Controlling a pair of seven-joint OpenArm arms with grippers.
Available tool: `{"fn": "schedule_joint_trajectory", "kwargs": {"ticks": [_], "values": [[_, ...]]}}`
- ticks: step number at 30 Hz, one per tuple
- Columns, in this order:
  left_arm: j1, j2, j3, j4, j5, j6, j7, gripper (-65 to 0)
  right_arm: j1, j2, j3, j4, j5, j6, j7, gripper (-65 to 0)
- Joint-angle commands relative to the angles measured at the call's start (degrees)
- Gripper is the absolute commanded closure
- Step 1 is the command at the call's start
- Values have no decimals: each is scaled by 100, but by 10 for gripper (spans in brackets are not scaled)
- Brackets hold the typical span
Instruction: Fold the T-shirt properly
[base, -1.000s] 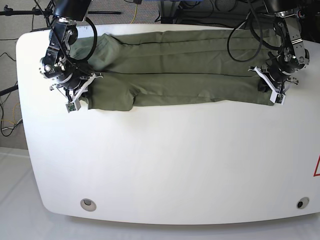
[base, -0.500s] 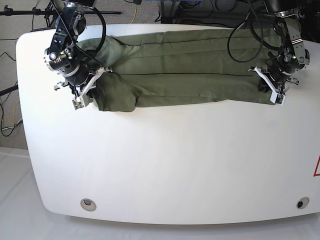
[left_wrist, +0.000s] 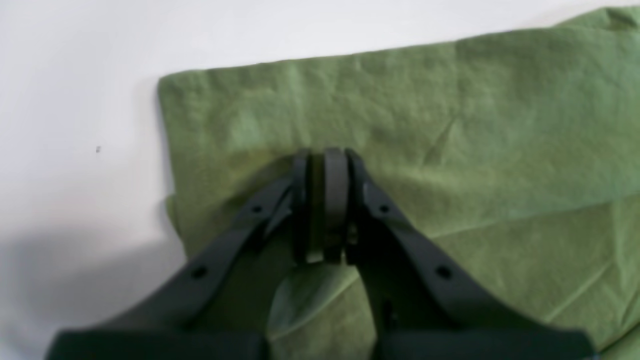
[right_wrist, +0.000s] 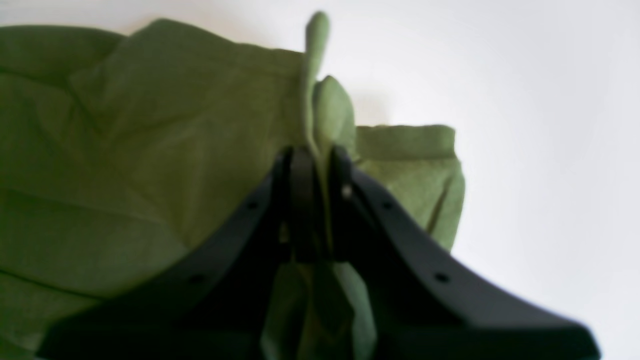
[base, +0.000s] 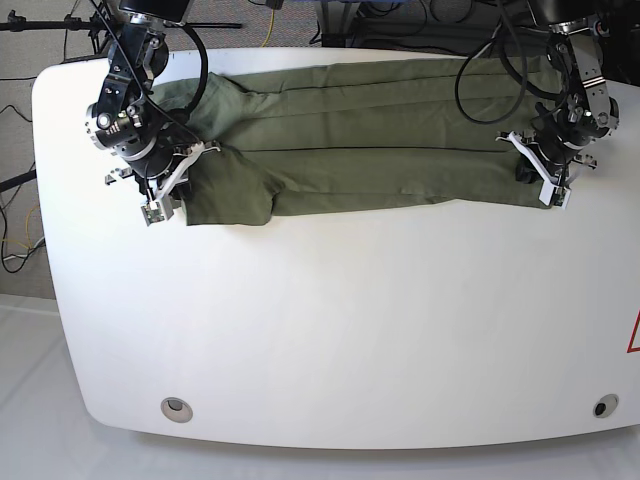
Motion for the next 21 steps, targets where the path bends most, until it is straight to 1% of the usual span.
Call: {"fn": "schedule_joint_trajectory", "kwargs": {"ticks": [1, 4, 14, 16, 18, 21], "values": [[-7, -101, -37, 124, -79, -21, -115, -30, 70, 46, -21, 81, 29, 71, 81, -114], [0, -106, -38, 148, -102, -29, -108, -31, 72, 54, -33, 66, 3, 83, 73, -156], [14, -114, -75, 228, -105, -60, -142, -32, 60, 14, -86, 102, -48, 123, -20, -66], [9, -107, -76, 249, -67, -35, -120, -48, 222, 40, -32, -136, -81, 93, -11, -71], [22, -107, -77, 232, -69, -27, -132, -67, 291, 53, -27, -274, -77, 92, -3, -100], [44, -111, -72, 213, -75, -22, -147, -87, 368, 88, -25, -418, -81, 68, -8, -177]]}}
